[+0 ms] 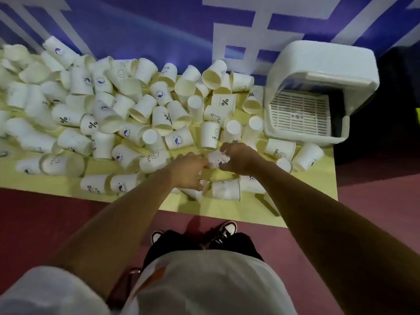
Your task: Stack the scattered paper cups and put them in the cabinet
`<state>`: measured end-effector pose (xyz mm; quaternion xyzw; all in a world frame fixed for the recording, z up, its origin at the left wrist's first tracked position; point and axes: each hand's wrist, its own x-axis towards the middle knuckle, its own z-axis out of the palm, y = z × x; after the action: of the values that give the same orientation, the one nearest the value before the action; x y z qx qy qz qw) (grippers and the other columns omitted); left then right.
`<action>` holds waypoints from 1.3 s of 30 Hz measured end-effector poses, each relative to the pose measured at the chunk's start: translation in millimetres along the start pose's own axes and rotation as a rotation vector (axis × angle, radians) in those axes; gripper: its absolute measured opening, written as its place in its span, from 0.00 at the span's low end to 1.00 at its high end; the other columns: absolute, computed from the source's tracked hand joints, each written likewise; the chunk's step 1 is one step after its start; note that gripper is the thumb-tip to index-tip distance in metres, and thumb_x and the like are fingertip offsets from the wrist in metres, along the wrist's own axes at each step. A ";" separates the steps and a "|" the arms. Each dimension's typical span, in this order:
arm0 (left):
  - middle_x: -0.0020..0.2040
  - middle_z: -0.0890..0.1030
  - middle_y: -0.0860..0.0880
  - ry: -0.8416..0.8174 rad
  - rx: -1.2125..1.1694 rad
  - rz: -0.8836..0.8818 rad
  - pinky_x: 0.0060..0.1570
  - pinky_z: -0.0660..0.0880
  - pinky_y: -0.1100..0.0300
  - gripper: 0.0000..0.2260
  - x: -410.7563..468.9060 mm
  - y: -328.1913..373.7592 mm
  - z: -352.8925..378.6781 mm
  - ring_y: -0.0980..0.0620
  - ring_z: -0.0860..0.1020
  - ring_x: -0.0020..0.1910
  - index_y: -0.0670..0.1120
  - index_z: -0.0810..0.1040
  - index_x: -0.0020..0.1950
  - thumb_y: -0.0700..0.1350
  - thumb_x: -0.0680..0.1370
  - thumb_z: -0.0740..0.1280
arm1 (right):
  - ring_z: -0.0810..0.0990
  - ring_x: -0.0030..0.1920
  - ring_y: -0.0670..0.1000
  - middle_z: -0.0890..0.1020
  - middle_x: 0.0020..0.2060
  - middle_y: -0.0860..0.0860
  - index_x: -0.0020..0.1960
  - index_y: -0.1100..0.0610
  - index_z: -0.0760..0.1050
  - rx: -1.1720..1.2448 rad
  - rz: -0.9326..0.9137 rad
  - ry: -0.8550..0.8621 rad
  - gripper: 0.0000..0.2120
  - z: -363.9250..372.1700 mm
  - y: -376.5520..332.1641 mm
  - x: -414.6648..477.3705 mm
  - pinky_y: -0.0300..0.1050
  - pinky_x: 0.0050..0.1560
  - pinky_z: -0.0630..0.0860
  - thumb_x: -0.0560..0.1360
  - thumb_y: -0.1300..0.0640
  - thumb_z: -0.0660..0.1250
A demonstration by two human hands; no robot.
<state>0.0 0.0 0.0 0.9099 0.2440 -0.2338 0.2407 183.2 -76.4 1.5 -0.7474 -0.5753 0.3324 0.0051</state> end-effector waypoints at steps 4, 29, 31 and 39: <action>0.72 0.69 0.53 -0.044 0.261 0.049 0.63 0.61 0.51 0.39 0.7 0.4 8.8 0.49 0.63 0.70 0.52 0.66 0.75 0.60 0.67 0.75 | 0.75 0.64 0.59 0.76 0.63 0.58 0.70 0.59 0.70 0.002 -0.032 0.003 0.26 4.9 -4.7 7.8 0.54 0.62 0.74 0.75 0.51 0.70; 0.61 0.74 0.53 0.040 0.050 0.254 0.56 0.60 0.54 0.31 31.1 -36.7 -12.4 0.49 0.65 0.63 0.52 0.72 0.68 0.60 0.68 0.73 | 0.79 0.57 0.53 0.80 0.60 0.52 0.66 0.55 0.75 0.103 0.254 0.219 0.21 -32.2 -19.5 14.3 0.49 0.56 0.77 0.74 0.55 0.72; 0.63 0.74 0.53 0.036 0.004 0.253 0.59 0.61 0.54 0.34 32.3 -38.7 -17.6 0.49 0.65 0.65 0.52 0.71 0.69 0.63 0.67 0.73 | 0.80 0.54 0.53 0.81 0.58 0.52 0.66 0.55 0.76 0.125 0.296 0.265 0.21 -36.1 -12.6 3.2 0.48 0.54 0.77 0.74 0.55 0.73; 0.60 0.75 0.54 0.152 -0.163 0.192 0.58 0.68 0.55 0.32 37.6 -31.3 -41.4 0.51 0.69 0.61 0.52 0.73 0.66 0.60 0.66 0.76 | 0.79 0.56 0.52 0.81 0.59 0.51 0.65 0.54 0.76 0.111 0.427 0.292 0.20 -45.6 30.6 -36.7 0.51 0.56 0.78 0.75 0.54 0.73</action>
<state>24.3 59.3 1.6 0.9215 0.1916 -0.1197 0.3159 228.1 -101.3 43.1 -0.8905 -0.3785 0.2457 0.0587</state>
